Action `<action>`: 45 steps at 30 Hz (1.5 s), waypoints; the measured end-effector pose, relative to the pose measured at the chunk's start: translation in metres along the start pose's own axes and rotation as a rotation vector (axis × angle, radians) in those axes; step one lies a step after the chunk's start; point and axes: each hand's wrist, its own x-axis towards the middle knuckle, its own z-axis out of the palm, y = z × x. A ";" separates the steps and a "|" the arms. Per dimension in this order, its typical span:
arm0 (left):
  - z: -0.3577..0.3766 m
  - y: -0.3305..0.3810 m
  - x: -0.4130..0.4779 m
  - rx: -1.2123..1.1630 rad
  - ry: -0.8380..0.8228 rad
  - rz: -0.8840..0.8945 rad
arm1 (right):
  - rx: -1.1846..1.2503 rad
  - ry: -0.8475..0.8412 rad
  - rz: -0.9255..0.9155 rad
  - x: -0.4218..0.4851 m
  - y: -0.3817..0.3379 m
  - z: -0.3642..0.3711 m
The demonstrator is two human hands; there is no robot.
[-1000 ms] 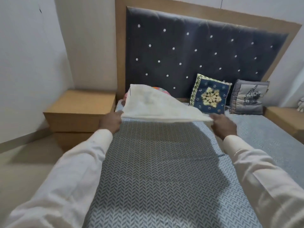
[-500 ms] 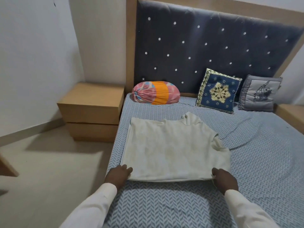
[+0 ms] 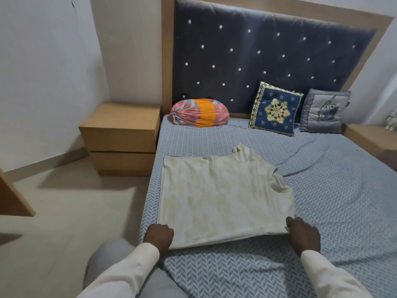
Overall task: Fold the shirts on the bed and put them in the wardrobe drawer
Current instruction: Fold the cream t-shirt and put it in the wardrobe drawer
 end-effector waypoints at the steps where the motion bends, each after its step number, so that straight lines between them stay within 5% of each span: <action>1: 0.001 0.002 -0.007 0.016 -0.010 0.004 | -0.008 -0.004 0.014 -0.010 0.001 0.001; 7: 0.000 0.006 -0.023 0.054 -0.086 0.023 | 0.059 0.007 0.080 -0.052 0.009 0.014; 12: 0.003 0.004 -0.023 -0.041 -0.107 -0.043 | 0.252 -0.156 0.107 -0.063 0.010 0.027; 16: -0.008 -0.009 -0.014 -0.635 0.171 -0.140 | 0.689 -0.280 -0.094 -0.041 0.000 0.023; 18: -0.025 -0.011 -0.013 -0.981 0.265 -0.010 | 0.893 -0.267 -0.152 -0.031 -0.012 -0.002; 23: -0.087 -0.029 -0.046 -1.746 -0.167 0.457 | 1.721 -0.232 -0.080 -0.022 -0.015 -0.110; 27: -0.104 -0.057 -0.060 -1.918 -0.298 0.498 | 2.182 -0.369 -0.106 -0.022 0.010 -0.151; 30: -0.105 -0.064 -0.053 -1.993 -0.321 0.503 | 2.420 -0.641 -0.331 -0.022 0.011 -0.164; 32: -0.114 -0.063 -0.046 -2.099 -0.225 0.477 | 2.405 -0.673 -0.295 -0.011 0.004 -0.175; 36: -0.158 -0.081 0.009 -2.345 0.341 0.116 | 2.258 -0.083 -0.115 0.064 -0.015 -0.202; 39: -0.187 -0.118 0.071 -2.373 0.627 0.021 | 2.213 0.018 -0.035 0.134 -0.013 -0.213; 43: -0.181 -0.141 0.123 -2.089 0.752 -0.265 | 2.019 0.175 0.225 0.165 -0.008 -0.179; 45: -0.141 -0.126 0.139 -1.838 0.593 -0.428 | 1.786 0.077 0.367 0.160 -0.007 -0.128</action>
